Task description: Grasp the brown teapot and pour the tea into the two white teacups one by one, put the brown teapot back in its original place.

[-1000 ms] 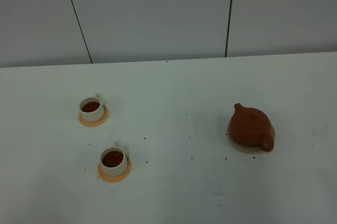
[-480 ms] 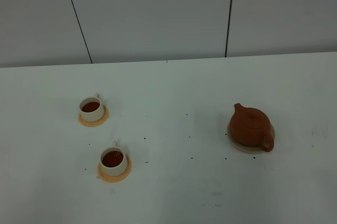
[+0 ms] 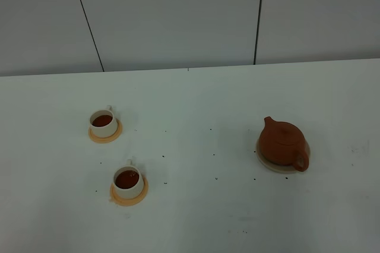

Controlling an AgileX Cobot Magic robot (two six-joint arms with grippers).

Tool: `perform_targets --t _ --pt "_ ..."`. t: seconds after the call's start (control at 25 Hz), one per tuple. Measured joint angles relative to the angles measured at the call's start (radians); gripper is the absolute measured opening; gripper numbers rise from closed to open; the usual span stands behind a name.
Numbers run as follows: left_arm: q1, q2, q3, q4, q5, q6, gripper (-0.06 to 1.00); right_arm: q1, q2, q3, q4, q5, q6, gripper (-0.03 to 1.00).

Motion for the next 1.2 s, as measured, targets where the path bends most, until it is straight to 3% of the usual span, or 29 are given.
perform_targets --t 1.2 --pt "0.0 0.0 0.0 0.0 0.0 0.0 0.23 0.0 0.0 0.0 -0.008 0.002 -0.052 0.21"
